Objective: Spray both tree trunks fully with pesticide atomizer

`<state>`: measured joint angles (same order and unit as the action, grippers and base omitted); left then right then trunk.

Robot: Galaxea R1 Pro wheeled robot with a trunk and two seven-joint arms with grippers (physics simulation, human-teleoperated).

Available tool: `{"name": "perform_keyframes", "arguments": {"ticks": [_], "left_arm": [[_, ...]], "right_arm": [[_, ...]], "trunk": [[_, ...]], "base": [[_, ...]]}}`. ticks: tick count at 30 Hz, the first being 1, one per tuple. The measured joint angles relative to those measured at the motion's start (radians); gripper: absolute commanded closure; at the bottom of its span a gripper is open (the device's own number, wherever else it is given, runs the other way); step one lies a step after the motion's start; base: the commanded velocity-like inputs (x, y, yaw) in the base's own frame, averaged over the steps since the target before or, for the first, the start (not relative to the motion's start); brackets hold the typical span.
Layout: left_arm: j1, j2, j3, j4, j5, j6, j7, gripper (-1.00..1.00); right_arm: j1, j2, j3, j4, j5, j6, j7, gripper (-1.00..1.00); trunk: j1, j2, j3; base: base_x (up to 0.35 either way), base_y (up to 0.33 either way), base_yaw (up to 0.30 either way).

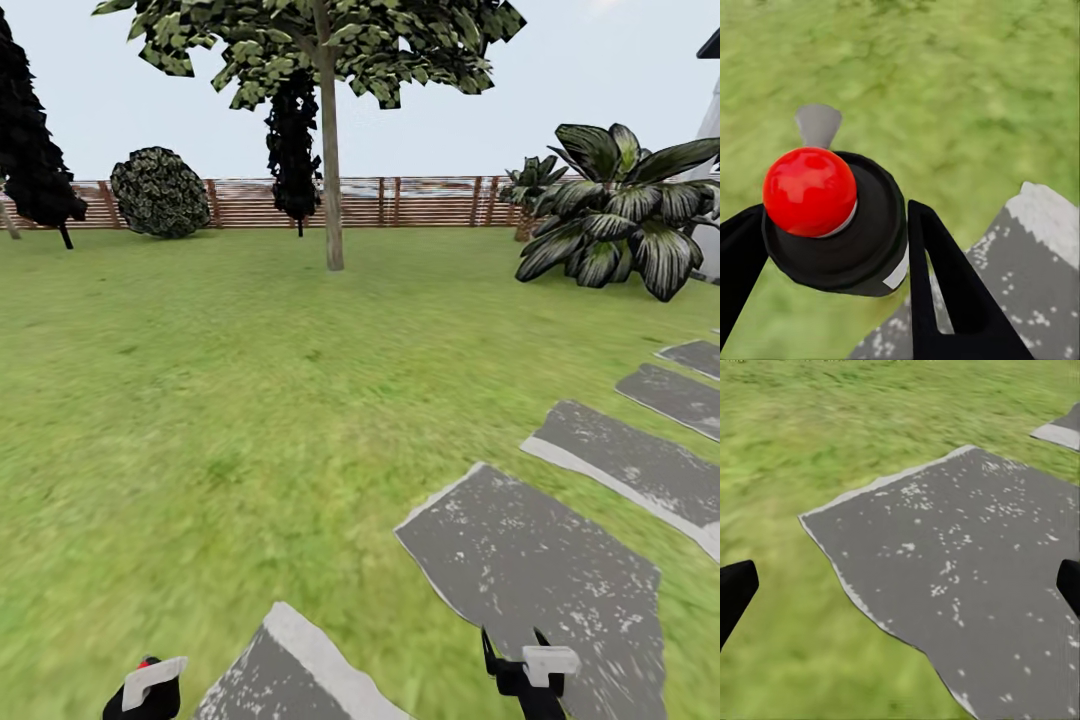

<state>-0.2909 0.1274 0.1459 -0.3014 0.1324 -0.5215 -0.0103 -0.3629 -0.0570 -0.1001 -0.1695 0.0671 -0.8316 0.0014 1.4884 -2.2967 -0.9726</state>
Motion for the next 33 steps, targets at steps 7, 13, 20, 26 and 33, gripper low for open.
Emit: {"name": "perform_keyframes", "arguments": {"ticks": [7,13,20,26,33], "left_arm": [[0.000,0.000,0.000,0.000,0.000,0.000,0.000,1.00],[0.000,0.000,0.000,0.000,0.000,0.000,0.000,1.00],[0.000,0.000,0.000,0.000,0.000,0.000,0.000,1.00],[0.000,0.000,0.000,0.000,0.000,0.000,0.000,1.00],[0.000,0.000,0.000,0.000,0.000,0.000,0.000,1.00]], "right_arm": [[0.000,0.000,0.000,0.000,0.000,0.000,0.000,-1.00],[0.000,0.000,0.000,0.000,0.000,0.000,0.000,-1.00],[0.000,0.000,0.000,0.000,0.000,0.000,0.000,-1.00],[0.000,0.000,0.000,0.000,0.000,0.000,0.000,-1.00],[0.000,0.000,0.000,0.000,0.000,0.000,0.000,-1.00]], "trunk": [[0.000,0.000,0.000],[0.000,0.000,0.000],[0.000,0.000,0.000],[0.000,0.000,0.000],[0.000,0.000,0.000]], "base": [[0.340,0.000,0.000],[0.339,0.000,0.000],[0.339,0.000,0.000],[0.339,0.000,0.000],[0.339,0.000,0.000]]}}
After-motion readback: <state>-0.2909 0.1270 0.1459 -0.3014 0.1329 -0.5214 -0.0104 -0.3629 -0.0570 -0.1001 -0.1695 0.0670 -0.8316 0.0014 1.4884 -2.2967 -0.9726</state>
